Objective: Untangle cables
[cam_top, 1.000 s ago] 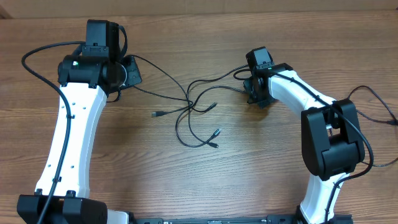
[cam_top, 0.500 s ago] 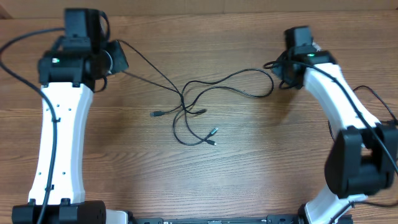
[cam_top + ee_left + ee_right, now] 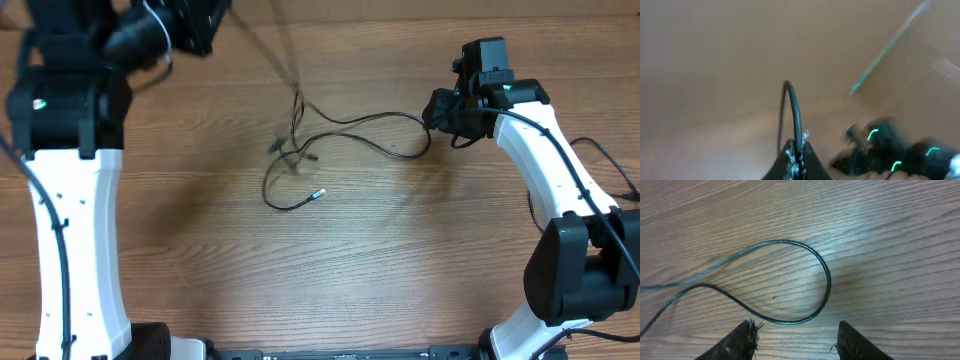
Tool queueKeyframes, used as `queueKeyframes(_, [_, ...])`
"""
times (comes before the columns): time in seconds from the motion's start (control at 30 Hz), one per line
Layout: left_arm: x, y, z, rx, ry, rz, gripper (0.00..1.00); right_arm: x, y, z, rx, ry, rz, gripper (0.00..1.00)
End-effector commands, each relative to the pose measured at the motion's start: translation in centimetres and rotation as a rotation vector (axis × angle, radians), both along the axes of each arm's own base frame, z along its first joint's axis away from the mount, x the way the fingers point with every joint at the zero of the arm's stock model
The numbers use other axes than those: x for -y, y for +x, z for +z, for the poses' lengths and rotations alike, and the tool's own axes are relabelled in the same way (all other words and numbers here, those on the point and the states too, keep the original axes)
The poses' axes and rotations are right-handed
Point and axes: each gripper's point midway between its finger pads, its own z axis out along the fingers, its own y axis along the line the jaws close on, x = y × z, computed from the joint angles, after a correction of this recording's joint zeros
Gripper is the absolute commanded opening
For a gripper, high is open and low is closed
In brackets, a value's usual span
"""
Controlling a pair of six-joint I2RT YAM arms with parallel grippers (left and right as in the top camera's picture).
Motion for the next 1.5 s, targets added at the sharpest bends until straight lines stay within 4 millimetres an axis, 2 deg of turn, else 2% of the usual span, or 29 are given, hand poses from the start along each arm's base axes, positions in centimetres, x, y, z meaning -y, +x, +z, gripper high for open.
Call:
queueKeyframes(0.0, [1.9, -3.0, 6.0, 0.094, -0.147, -0.138, 0.04, -0.2, 0.1, 0.3, 0.007, 0.0, 0.027, 0.51])
queueKeyframes(0.07, [1.9, -3.4, 8.4, 0.15, -0.203, -0.146, 0.04, -0.2, 0.0, 0.2, 0.005, 0.0, 0.028, 0.51])
queueKeyframes(0.13, [1.9, -3.5, 9.4, 0.173, -0.232, -0.149, 0.04, -0.2, 0.0, 0.2, 0.004, 0.0, 0.028, 0.51])
queueKeyframes(0.2, [1.8, -3.4, 9.2, 0.161, -0.232, -0.141, 0.04, -0.2, 0.0, 0.2, 0.004, 0.0, 0.028, 0.51])
queueKeyframes(0.27, [1.7, -3.0, 7.7, 0.12, -0.202, -0.125, 0.04, -0.2, 0.0, 0.2, 0.004, 0.0, 0.028, 0.5])
queueKeyframes(0.33, [1.0, -2.1, 5.0, 0.04, -0.15, -0.053, 0.04, -0.2, -0.1, 0.2, 0.0, -0.001, 0.028, 0.51])
queueKeyframes(0.37, [0.0, -1.6, 1.7, -0.085, -0.11, 0.027, 0.04, -0.1, -0.2, 0.1, -0.005, -0.001, 0.028, 0.5])
queueKeyframes(0.47, [-1.6, -1.8, -4.1, -0.307, -0.03, 0.134, 0.04, -0.2, -0.4, 0.1, -0.012, 0.003, 0.03, 0.55])
queueKeyframes(0.57, [-5.0, -1.7, -8.8, -0.46, 0.092, 0.338, 0.04, -0.9, -0.6, 0.1, -0.022, 0.037, 0.048, 0.61])
queueKeyframes(0.67, [-8.8, -2.0, -12.3, -0.576, 0.222, 0.537, 0.04, -1.6, -1.0, 0.1, -0.033, 0.061, 0.066, 0.62])
queueKeyframes(0.73, [-10.6, -2.1, -13.7, -0.619, 0.288, 0.624, 0.04, -1.9, -1.1, 0.1, -0.035, 0.061, 0.072, 0.62])
queueKeyframes(0.83, [-12.7, -2.1, -14.6, -0.641, 0.357, 0.731, 0.04, -2.0, -1.2, -0.1, -0.04, 0.062, 0.07, 0.62])
queueKeyframes(0.9, [-13.4, -1.9, -14.8, -0.643, 0.378, 0.765, 0.04, -2.0, -1.2, -0.3, -0.044, 0.058, 0.07, 0.63])
queueKeyframes(1.03, [-13.4, -1.7, -14.9, -0.638, 0.377, 0.768, 0.04, -1.8, -1.3, -1.6, -0.064, 0.045, 0.066, 0.65])
queueKeyframes(1.1, [-13.4, -1.7, -14.9, -0.647, 0.356, 0.78, 0.04, -1.8, -1.7, -3.3, -0.093, 0.043, 0.065, 0.65])
queueKeyframes(1.23, [-13.4, -1.9, -15.1, -0.676, 0.303, 0.814, 0.04, -1.8, -2.0, -4.9, -0.119, 0.045, 0.055, 0.65])
queueKeyframes(1.4, [-14.6, -2.3, -15.1, -0.698, 0.242, 0.932, 0.04, -1.8, -1.2, -6.7, -0.13, 0.05, 0.019, 0.65])
queueKeyframes(1.47, [-14.8, -1.8, -14.6, -0.679, 0.2, 0.962, 0.04, -1.9, -0.7, -7.5, -0.126, 0.05, 0.02, 0.66])
